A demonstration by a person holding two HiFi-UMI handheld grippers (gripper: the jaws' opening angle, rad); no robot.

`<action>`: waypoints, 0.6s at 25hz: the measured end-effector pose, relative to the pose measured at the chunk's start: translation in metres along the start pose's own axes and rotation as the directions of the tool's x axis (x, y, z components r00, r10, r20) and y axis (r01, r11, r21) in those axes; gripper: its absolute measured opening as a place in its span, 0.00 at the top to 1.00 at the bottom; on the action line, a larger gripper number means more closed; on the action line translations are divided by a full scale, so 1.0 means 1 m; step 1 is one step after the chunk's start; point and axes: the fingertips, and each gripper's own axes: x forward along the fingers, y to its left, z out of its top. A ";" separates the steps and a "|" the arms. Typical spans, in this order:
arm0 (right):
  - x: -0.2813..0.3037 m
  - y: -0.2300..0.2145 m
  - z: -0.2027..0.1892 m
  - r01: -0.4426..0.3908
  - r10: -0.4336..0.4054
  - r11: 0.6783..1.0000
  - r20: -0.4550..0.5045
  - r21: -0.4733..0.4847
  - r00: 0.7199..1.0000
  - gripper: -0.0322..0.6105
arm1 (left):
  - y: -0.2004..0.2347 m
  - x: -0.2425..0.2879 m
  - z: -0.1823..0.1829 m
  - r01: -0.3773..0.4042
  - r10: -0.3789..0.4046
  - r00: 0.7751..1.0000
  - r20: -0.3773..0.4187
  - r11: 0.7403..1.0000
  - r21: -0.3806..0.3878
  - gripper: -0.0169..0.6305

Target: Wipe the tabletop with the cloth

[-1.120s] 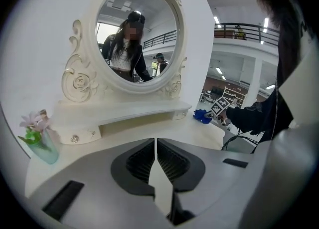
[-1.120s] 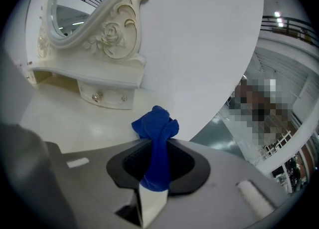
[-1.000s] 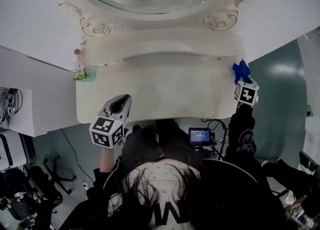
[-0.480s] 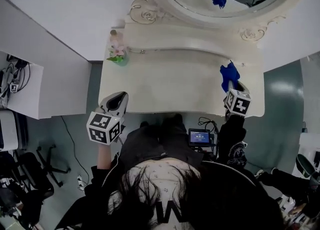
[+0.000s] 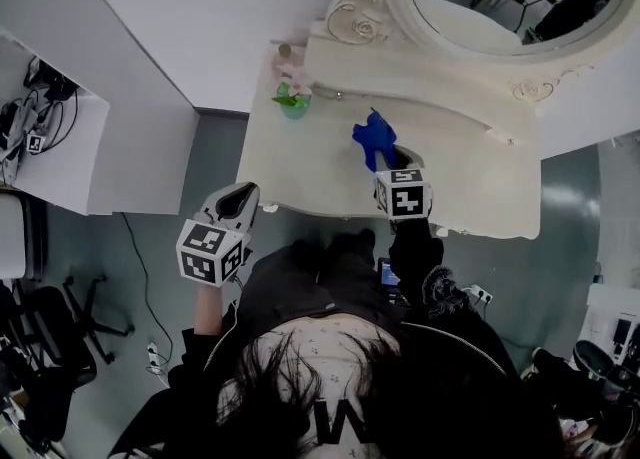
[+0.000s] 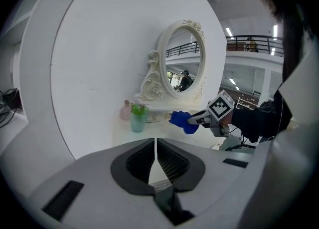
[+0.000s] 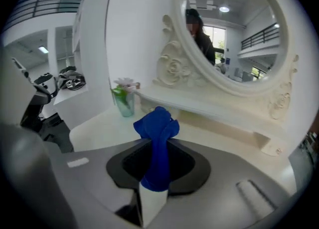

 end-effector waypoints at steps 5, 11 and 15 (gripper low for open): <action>0.033 0.138 0.024 -0.160 0.162 0.979 0.006 -0.123 0.987 0.81 | 0.017 -0.025 -0.012 -0.028 0.028 0.999 0.018 0.999 -0.031 0.97; 0.054 0.254 0.012 -0.319 0.312 0.910 -0.067 -0.264 0.948 0.81 | 0.033 -0.054 -0.033 -0.079 0.081 0.997 0.020 0.994 -0.081 0.97; 0.071 0.271 -0.012 -0.321 0.288 0.885 -0.146 -0.339 0.947 0.81 | 0.042 -0.068 -0.046 -0.108 0.110 0.994 0.013 0.988 -0.106 0.97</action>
